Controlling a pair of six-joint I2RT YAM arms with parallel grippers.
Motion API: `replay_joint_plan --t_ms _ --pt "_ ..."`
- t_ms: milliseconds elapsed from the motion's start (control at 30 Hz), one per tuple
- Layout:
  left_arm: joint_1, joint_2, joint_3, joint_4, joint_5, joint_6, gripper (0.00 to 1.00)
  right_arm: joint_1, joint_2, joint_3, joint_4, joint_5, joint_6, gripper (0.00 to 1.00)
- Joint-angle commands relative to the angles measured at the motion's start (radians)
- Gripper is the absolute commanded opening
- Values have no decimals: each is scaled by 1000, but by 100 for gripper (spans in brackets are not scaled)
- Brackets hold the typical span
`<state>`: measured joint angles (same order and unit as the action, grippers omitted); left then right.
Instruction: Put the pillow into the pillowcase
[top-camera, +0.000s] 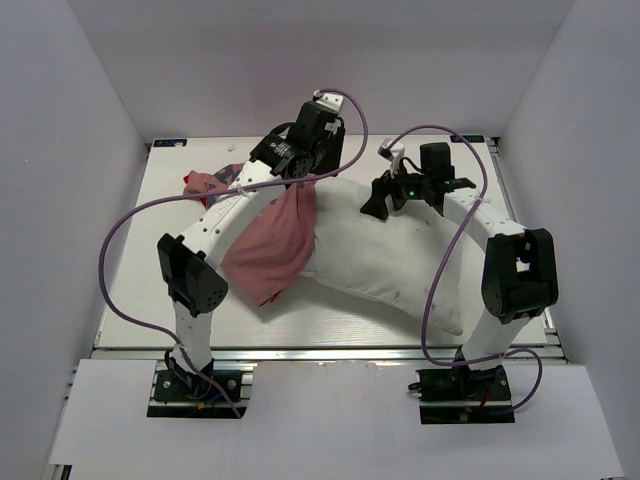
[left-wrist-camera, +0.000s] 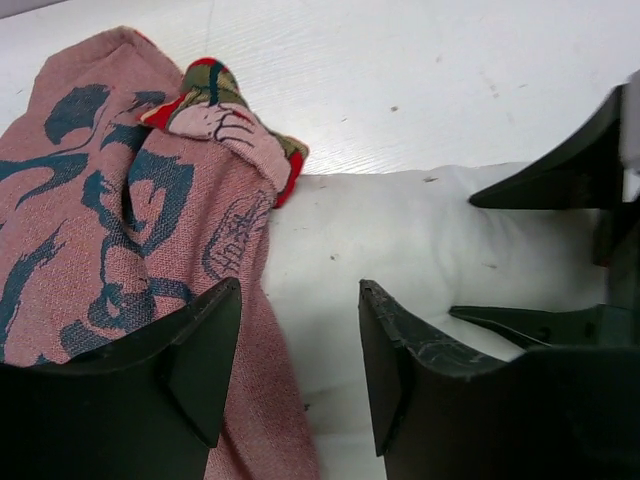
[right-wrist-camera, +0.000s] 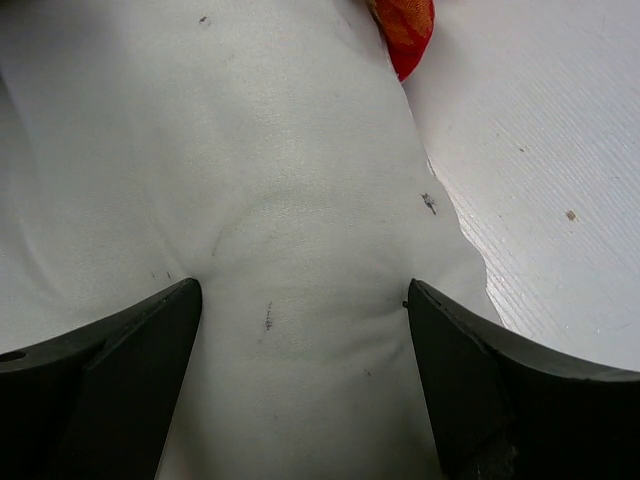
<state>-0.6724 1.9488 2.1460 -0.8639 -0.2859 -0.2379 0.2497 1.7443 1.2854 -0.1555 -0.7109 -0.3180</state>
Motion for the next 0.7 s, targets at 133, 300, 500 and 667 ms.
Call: replay_joint_plan --t_ms 133,300,500,667 --pt "0 97 -17 -53 -53 58 57 0 11 15 -46 7 -29 88" --pt "23 142 -17 -52 -88 48 35 2 9 9 -33 31 -46 89" --pt "46 144 -15 -47 -47 23 0 36 50 38 -41 41 -87 87" --pt "45 139 93 -49 56 -17 0 103 118 107 -163 -36 -110 34"
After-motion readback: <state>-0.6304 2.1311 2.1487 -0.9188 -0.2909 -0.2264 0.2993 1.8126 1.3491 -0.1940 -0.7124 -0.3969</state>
